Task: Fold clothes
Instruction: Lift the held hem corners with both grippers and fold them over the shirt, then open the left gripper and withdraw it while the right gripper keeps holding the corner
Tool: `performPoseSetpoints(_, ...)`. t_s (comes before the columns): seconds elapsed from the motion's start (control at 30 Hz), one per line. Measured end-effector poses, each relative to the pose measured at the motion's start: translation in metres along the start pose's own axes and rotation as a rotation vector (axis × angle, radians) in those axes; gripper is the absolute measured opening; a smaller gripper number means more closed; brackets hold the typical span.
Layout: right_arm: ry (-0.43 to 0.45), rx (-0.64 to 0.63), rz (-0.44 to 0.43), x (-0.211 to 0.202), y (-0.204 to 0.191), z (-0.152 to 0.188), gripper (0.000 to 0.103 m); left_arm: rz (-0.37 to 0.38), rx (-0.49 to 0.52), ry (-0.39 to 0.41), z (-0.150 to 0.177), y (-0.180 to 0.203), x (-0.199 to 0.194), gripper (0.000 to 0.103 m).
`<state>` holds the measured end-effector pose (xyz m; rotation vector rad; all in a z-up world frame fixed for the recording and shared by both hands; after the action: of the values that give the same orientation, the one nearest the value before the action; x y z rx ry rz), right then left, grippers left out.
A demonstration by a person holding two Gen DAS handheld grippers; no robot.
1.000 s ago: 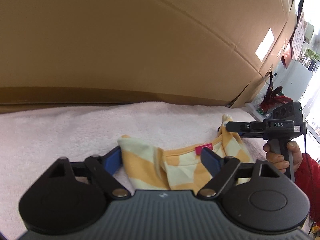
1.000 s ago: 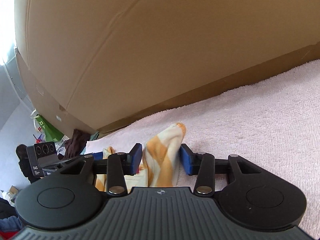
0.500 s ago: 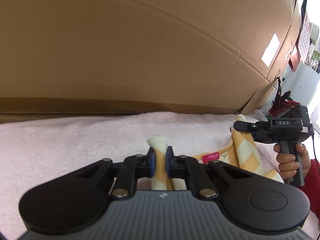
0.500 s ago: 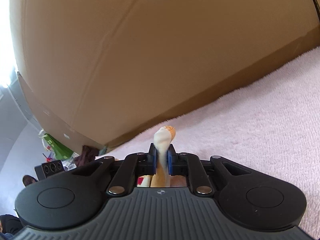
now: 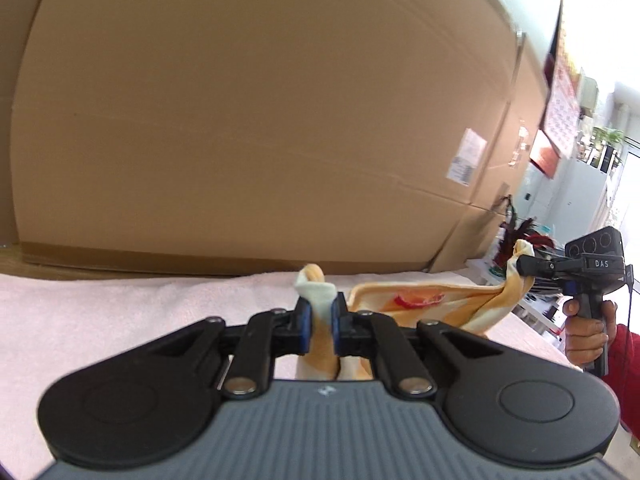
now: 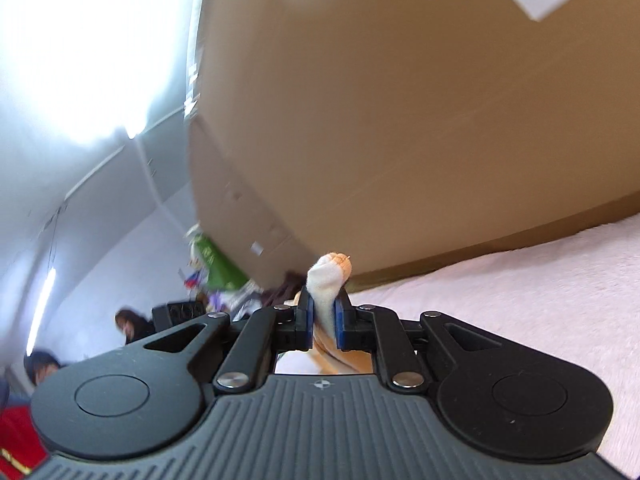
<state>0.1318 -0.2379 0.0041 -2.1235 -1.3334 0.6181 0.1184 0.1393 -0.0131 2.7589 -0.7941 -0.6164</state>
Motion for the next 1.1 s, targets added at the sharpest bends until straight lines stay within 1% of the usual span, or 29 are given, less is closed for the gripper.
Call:
performPoseSetpoints(0.13,-0.080,-0.092,-0.012,-0.017,-0.033,0.021,0.011,0.040,0.013,0.021,0.023,0.017,-0.038,0.004)
performPoseSetpoints(0.23,-0.138,-0.134,0.008,-0.029,-0.041,0.036,0.011,0.050,0.073,0.007,0.048,0.037,-0.059,0.004)
performPoseSetpoints(0.3,-0.183,-0.154,0.042,-0.033,-0.041,0.045,0.012,0.045,0.118,-0.020,0.064,0.047,-0.066,0.005)
performPoseSetpoints(0.43,-0.293,-0.209,0.146,-0.027,-0.031,0.067,0.012,-0.003,0.244,-0.078,0.092,0.062,-0.057,0.005)
performPoseSetpoints(0.53,-0.364,-0.289,0.262,-0.018,-0.021,0.087,0.012,-0.031,0.322,-0.081,0.103,0.068,-0.048,0.006)
performPoseSetpoints(0.6,-0.367,-0.331,0.322,-0.008,-0.017,0.094,0.012,-0.050,0.366,-0.091,0.106,0.068,-0.042,0.006)
performPoseSetpoints(0.7,-0.339,-0.376,0.379,0.002,-0.017,0.095,0.012,-0.049,0.415,-0.118,0.105,0.068,-0.044,0.007)
performPoseSetpoints(0.77,-0.343,-0.406,0.393,0.003,-0.020,0.095,0.013,-0.036,0.454,-0.146,0.105,0.068,-0.053,0.012)
performPoseSetpoints(0.83,-0.355,-0.450,0.403,0.003,-0.026,0.097,0.014,-0.019,0.492,-0.177,0.104,0.068,-0.063,0.021)
performPoseSetpoints(0.87,-0.361,-0.476,0.411,0.005,-0.029,0.099,0.016,-0.009,0.500,-0.184,0.101,0.068,-0.069,0.022)
performPoseSetpoints(0.9,-0.366,-0.502,0.419,0.007,-0.032,0.100,0.018,0.001,0.498,-0.168,0.095,0.070,-0.073,0.022)
performPoseSetpoints(0.97,-0.380,-0.568,0.441,0.011,-0.038,0.104,0.020,0.024,0.480,-0.109,0.076,0.077,-0.082,0.031)
performPoseSetpoints(1.03,-0.397,-0.649,0.466,0.017,-0.041,0.110,0.021,0.059,0.441,-0.028,0.055,0.086,-0.084,0.057)
performPoseSetpoints(1.07,-0.403,-0.671,0.474,0.019,-0.042,0.112,0.022,0.070,0.417,-0.007,0.048,0.089,-0.078,0.061)
performPoseSetpoints(1.1,-0.407,-0.684,0.478,0.020,-0.041,0.113,0.024,0.075,0.394,-0.005,0.044,0.090,-0.067,0.061)
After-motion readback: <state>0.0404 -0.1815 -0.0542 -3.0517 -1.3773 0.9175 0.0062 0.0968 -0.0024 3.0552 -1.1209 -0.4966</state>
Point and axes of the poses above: each gripper's, at about its wrist camera, not at the fingertips, and x roughly the way its jaws point, y to its right, z to its underside, the point moved 7 cm from there along x, roughly the way its jaws point
